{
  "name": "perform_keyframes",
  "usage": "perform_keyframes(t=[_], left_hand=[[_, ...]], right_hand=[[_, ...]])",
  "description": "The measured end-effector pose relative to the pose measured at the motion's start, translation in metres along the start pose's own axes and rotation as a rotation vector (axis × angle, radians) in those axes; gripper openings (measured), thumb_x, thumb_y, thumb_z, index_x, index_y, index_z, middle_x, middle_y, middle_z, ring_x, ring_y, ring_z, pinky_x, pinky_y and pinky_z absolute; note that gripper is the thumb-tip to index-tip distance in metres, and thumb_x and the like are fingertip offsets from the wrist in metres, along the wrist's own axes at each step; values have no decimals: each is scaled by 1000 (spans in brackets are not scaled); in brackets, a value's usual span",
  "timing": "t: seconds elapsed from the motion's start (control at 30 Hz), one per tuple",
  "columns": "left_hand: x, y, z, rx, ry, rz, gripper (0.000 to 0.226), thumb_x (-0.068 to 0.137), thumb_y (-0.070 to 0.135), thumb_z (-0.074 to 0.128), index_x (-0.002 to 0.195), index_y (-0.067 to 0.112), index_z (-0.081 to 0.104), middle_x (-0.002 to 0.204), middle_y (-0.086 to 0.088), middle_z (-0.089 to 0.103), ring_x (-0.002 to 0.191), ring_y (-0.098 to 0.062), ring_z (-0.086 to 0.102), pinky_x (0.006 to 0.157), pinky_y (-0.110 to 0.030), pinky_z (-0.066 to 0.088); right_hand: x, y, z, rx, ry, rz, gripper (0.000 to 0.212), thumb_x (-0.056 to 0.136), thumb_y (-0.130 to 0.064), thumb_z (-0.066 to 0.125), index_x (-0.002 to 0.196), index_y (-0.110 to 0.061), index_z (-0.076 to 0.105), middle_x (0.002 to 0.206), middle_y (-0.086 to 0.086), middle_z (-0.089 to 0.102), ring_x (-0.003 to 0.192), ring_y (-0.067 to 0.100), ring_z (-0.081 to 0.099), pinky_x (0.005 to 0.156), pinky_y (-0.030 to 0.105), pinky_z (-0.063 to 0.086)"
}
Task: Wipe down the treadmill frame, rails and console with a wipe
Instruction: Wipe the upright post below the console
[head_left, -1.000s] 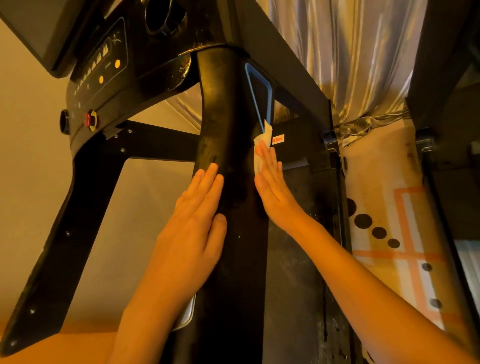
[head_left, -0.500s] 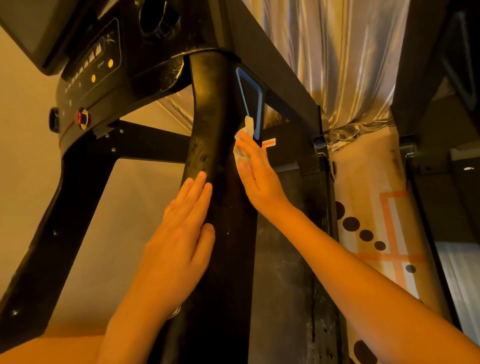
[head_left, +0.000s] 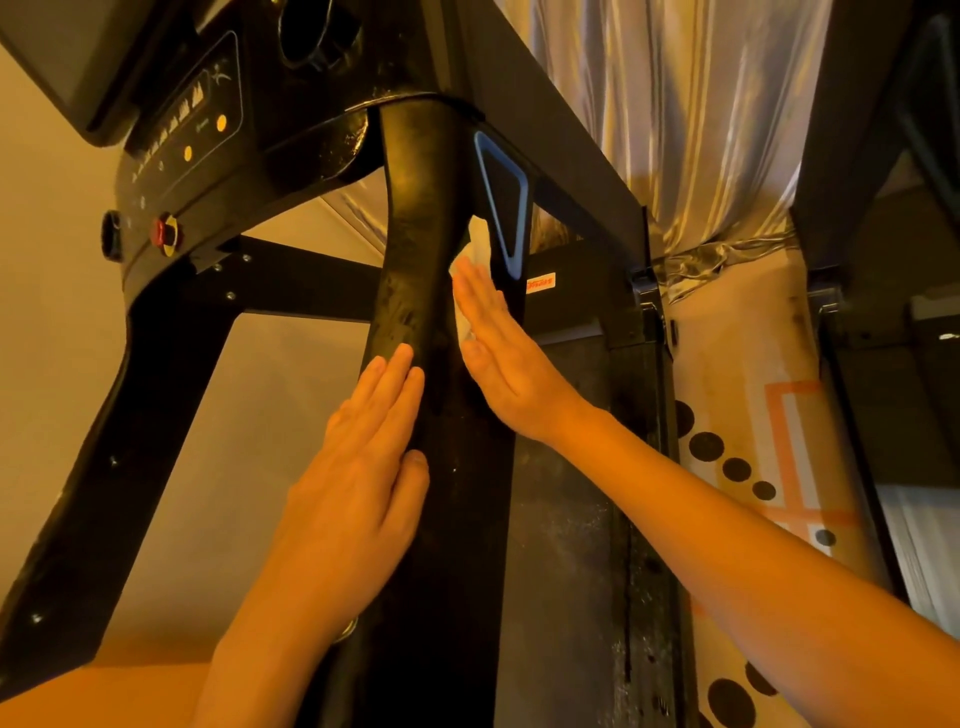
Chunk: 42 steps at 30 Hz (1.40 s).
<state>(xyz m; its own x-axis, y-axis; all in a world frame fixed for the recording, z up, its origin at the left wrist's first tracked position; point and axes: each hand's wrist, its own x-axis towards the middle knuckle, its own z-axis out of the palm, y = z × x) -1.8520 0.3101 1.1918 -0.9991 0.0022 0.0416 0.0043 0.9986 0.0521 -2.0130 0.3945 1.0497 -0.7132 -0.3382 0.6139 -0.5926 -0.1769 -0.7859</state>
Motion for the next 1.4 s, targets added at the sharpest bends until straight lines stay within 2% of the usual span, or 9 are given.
perform_keyframes(t=[0.13,0.27,0.4,0.67,0.8,0.93,1.07,1.17,1.4], left_hand=[[0,1,0,4,-6,-1,63,97,37,33,156,39,11,165,25,0,149,10,-8,120,-20,4],[-1,1,0,6,-4,-2,62,97,38,32,156,38,11,165,26,-1,149,11,-9,119,-20,3],[0,-2,1,2,5,17,63,96,47,26,157,37,12,166,23,2,150,9,-6,122,-26,8],[-3,-5,3,-3,22,42,62,99,44,27,159,34,15,166,23,1,150,8,-7,121,-27,9],[-4,-7,3,-8,23,53,65,96,47,23,159,33,15,166,22,2,151,8,-6,122,-27,7],[-2,-5,2,15,8,48,67,94,49,19,158,34,10,165,23,-4,150,9,-10,120,-20,0],[-1,-2,1,37,-6,30,67,93,52,16,157,37,6,164,26,-8,149,10,-12,117,-16,-3],[-1,0,0,21,-9,8,67,91,53,16,156,39,7,163,29,-6,148,12,-12,119,-19,0],[-2,-2,1,-21,1,3,67,93,51,23,157,36,15,165,25,2,150,9,-5,122,-28,9]], right_hand=[[-11,8,1,-10,2,29,58,111,-9,31,161,-13,0,171,3,-3,158,14,-6,128,38,-3],[-17,11,4,-11,9,63,58,111,-16,28,160,-19,-3,172,2,-6,158,14,-8,129,41,-2],[2,1,3,-12,21,-10,57,111,-11,30,160,-11,1,171,7,-2,159,19,-5,129,45,1],[-15,15,-2,-32,-17,42,59,111,-14,30,161,-14,0,171,-3,-5,159,16,-5,128,54,5],[29,-7,-9,-168,-80,-148,53,110,-14,31,160,-2,18,170,15,13,159,25,4,129,42,1],[70,-29,-23,-366,-316,-357,47,109,-27,32,146,-6,52,153,12,50,151,25,32,128,37,5],[87,-30,-37,-493,-479,-451,47,110,-30,32,146,-8,53,152,13,50,150,25,33,128,44,7],[68,-20,-36,-401,-354,-427,49,109,-28,32,151,-6,46,159,12,43,154,26,26,128,44,3],[-26,2,19,-59,28,-5,55,111,-34,20,161,-11,13,172,6,7,159,25,0,127,43,-6]])
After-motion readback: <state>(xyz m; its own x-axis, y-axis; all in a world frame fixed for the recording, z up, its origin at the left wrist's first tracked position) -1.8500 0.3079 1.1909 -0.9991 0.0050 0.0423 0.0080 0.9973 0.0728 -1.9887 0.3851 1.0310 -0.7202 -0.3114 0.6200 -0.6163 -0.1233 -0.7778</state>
